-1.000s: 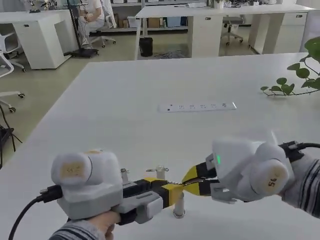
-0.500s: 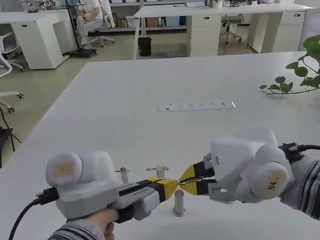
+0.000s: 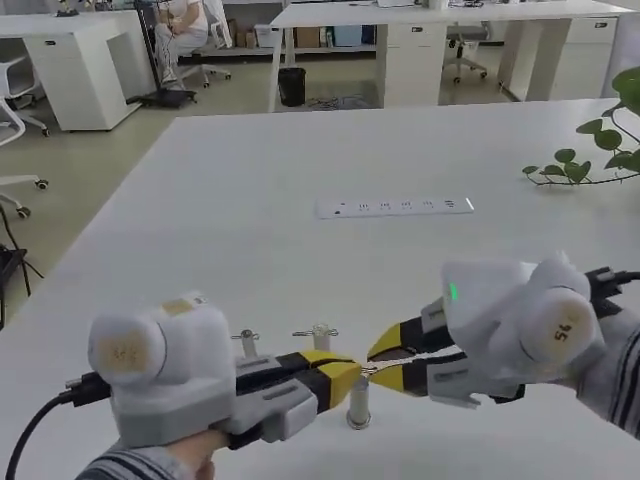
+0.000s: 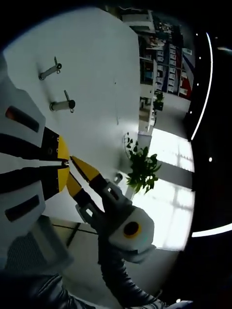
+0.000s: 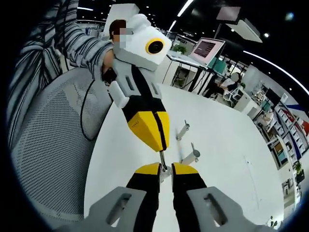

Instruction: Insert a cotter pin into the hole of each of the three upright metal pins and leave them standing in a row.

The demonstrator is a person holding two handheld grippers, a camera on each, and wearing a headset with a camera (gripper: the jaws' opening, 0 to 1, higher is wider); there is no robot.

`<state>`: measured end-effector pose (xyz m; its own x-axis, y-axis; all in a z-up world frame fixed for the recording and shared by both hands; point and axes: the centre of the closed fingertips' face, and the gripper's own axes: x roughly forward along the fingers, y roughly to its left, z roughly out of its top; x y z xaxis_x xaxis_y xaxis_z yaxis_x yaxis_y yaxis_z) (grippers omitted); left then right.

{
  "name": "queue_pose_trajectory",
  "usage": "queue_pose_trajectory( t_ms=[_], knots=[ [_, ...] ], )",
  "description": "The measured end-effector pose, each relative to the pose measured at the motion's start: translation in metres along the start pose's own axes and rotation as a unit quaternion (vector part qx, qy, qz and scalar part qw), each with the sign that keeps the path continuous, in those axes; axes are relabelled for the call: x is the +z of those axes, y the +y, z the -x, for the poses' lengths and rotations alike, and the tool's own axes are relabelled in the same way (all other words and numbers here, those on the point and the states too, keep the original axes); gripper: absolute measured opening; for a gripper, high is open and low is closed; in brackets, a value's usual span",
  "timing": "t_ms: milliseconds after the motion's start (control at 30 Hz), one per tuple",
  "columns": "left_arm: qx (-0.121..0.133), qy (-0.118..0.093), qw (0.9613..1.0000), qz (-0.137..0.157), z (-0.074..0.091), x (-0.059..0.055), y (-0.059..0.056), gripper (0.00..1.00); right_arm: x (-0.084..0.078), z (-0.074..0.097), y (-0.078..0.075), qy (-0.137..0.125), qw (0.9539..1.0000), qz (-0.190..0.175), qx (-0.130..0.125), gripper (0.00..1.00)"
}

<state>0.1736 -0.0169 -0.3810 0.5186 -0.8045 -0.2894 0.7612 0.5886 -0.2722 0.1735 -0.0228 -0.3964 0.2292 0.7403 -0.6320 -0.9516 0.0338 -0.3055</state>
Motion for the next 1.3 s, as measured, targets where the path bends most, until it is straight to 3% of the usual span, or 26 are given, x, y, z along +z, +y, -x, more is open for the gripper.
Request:
queue_pose_trajectory(
  t_ms=[400, 733, 933, 1300],
  knots=[
    [-0.042, 0.002, 0.9980, -0.047, 0.005, -0.002, -0.011, 0.00, -0.001, 0.001, 0.014, -0.010, 0.9990, -0.021, 0.037, 0.03],
    [-0.063, 0.005, 0.9966, -0.052, 0.009, -0.008, -0.019, 0.00, -0.001, 0.002, 0.030, -0.011, 0.9974, -0.020, 0.068, 0.00],
    [-0.061, 0.008, 0.9968, -0.052, 0.009, -0.011, -0.019, 0.00, -0.001, 0.003, 0.031, -0.006, 0.9974, -0.011, 0.071, 0.00],
    [-0.024, 0.007, 0.9983, -0.053, 0.004, -0.016, -0.013, 0.03, -0.008, 0.004, 0.026, 0.013, 0.9981, 0.015, 0.058, 0.00]
  ],
)
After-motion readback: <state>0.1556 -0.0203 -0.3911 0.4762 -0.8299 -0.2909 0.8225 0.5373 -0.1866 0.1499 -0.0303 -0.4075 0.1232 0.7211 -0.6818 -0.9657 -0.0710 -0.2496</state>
